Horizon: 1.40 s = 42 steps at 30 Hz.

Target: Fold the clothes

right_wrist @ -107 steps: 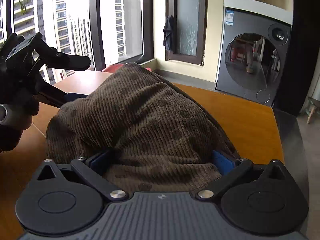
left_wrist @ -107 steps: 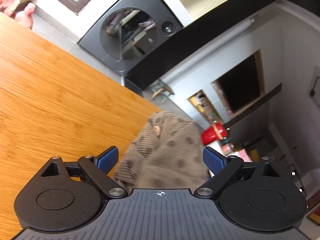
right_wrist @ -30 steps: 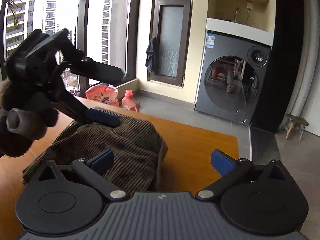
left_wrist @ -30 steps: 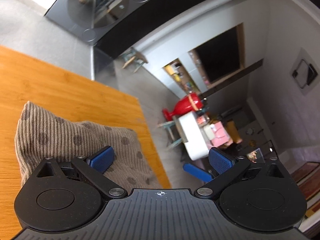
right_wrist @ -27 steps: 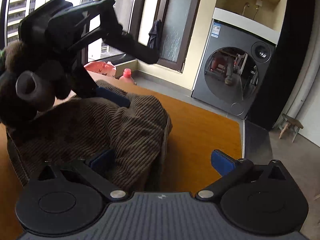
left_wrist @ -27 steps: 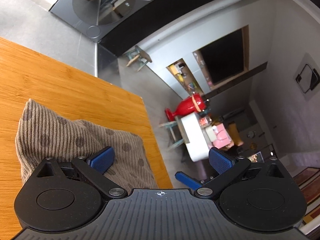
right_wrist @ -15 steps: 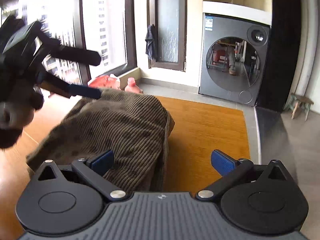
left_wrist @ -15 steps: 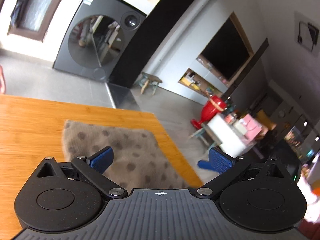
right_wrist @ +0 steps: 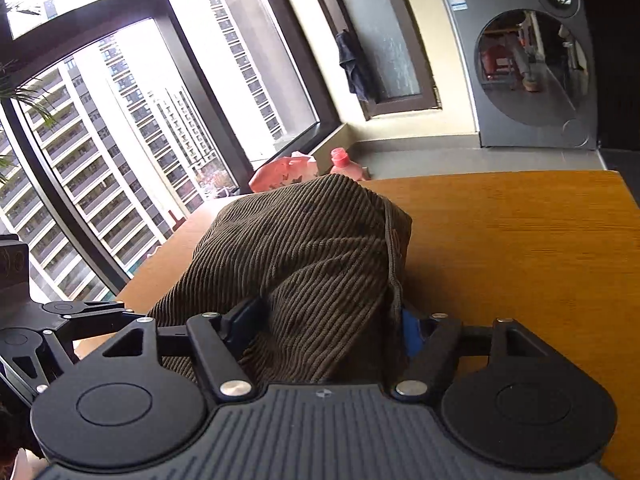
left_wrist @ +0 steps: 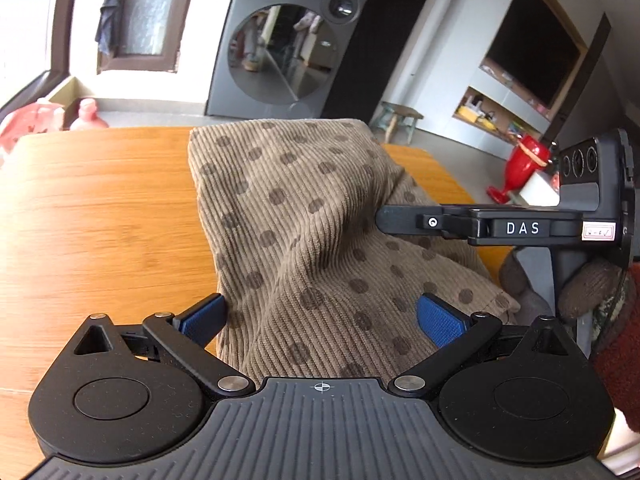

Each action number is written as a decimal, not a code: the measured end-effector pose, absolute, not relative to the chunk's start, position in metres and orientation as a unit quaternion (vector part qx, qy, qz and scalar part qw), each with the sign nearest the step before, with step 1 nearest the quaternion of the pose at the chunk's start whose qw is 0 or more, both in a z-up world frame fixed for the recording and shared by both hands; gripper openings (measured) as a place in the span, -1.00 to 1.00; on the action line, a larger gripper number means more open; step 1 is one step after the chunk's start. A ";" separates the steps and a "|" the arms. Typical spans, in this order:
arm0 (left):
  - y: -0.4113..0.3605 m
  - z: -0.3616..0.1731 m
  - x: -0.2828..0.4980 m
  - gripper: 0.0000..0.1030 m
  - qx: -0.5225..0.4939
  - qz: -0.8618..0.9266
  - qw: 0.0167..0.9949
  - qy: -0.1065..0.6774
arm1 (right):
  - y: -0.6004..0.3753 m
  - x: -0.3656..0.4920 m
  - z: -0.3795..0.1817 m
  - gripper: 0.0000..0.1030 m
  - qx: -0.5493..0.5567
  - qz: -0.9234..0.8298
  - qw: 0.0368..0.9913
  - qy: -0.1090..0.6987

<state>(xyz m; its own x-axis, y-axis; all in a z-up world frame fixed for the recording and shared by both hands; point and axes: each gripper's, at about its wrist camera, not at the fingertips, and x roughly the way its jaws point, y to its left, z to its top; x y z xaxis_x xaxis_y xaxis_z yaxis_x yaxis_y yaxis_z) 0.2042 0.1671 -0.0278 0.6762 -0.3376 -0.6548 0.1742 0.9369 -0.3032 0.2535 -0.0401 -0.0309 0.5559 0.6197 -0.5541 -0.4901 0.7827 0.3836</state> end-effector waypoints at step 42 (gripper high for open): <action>0.298 0.008 0.276 1.00 -0.296 -0.150 0.910 0.248 | 0.056 0.227 0.023 0.94 -0.006 0.435 0.859 0.270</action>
